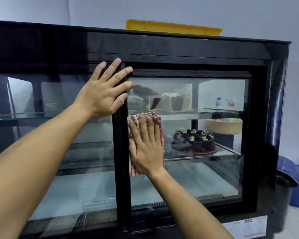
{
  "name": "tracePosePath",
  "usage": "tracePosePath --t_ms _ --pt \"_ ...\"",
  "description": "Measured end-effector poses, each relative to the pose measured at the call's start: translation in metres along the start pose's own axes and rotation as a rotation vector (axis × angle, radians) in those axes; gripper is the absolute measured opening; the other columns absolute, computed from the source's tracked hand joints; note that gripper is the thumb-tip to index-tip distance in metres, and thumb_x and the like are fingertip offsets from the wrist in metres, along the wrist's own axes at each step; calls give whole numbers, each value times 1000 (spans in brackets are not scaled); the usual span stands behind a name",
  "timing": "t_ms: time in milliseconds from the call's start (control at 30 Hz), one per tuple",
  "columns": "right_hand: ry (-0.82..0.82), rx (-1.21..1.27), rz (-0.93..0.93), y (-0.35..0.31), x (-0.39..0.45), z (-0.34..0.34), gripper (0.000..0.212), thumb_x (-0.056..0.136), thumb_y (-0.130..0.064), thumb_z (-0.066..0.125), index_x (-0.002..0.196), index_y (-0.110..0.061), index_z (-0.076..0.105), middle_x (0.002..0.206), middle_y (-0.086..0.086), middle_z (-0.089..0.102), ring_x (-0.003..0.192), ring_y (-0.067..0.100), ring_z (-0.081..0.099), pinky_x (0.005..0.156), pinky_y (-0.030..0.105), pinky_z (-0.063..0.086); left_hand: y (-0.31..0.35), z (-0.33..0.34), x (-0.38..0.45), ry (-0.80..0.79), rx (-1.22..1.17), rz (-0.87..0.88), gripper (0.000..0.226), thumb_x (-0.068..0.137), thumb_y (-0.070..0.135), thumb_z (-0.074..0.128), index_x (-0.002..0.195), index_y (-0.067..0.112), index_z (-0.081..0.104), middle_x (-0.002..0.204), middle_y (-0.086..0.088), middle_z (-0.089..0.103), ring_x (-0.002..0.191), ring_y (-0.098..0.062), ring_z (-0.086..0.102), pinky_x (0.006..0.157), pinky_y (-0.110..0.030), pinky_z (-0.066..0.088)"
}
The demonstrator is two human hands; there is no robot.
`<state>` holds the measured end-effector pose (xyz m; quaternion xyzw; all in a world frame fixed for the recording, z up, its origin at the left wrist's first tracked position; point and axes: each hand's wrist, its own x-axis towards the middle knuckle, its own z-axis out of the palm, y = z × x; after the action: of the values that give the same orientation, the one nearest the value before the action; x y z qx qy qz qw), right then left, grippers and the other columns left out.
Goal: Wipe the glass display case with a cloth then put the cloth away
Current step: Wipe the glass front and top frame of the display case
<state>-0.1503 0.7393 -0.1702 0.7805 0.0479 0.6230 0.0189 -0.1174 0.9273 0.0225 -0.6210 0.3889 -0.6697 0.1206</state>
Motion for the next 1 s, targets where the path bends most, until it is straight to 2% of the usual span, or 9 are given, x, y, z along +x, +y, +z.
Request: tracePosePath --t_ms 233,400,500,567,633,700,767,867,1000 --pt "-170 0 -21 -4 -123 4 60 111 -45 28 167 -28 15 176 5 6 162 27 7 130 48 8 5 1 0 1 2 -28 49 108 43 39 145 18 58 170 -7 28 160 -37 14 124 -63 19" --pt "-17 -25 94 -11 -10 -4 61 108 -37 35 167 -26 20 174 9 9 161 29 11 131 50 5 10 0 1 15 -18 -50 48 107 43 41 143 17 59 170 -8 29 160 -37 15 125 -64 16" --pt "7 -26 -2 14 50 -17 57 110 -38 38 165 -25 28 173 13 18 161 31 11 131 52 8 8 2 -1 28 -19 -44 47 107 43 42 143 18 59 170 -8 30 159 -38 17 124 -64 16" --pt "-14 -76 -32 43 57 -24 57 111 -44 29 165 -26 22 173 12 14 160 32 11 129 55 11 9 2 -1 40 -23 -47 47 107 43 42 143 19 60 169 -8 31 159 -38 18 124 -64 17" --pt "17 -146 124 77 40 -29 59 111 -47 20 165 -24 19 171 10 7 160 33 11 127 57 14 10 2 -1 47 -19 -48 46 107 44 43 142 19 60 169 -8 32 158 -38 20 124 -64 18" --pt "51 -127 359 105 2 -32 61 111 -44 20 165 -16 26 172 16 8 160 38 13 128 59 12 9 2 -1 54 -9 -53 45 108 43 42 141 19 61 168 -8 33 158 -38 21 124 -64 19" --pt "28 -88 465 107 -42 -27 62 110 -40 23 165 -11 26 172 22 9 160 41 8 127 63 13 9 3 -1 57 -3 -53 44 109 41 40 141 20 61 168 -8 33 158 -38 21 124 -64 19" --pt "-51 -46 341 58 -74 -13 61 111 -44 18 165 -17 21 171 23 6 159 40 5 127 62 11 11 2 -2 48 6 -57 44 110 39 38 143 21 60 169 -8 32 158 -39 20 124 -64 18" --pt "-60 -11 58 -3 -35 0 56 112 -44 23 165 -29 18 172 16 17 160 34 14 131 49 1 15 -1 -1 1 8 -87 48 109 41 36 149 23 55 171 -7 27 159 -38 16 125 -64 12"
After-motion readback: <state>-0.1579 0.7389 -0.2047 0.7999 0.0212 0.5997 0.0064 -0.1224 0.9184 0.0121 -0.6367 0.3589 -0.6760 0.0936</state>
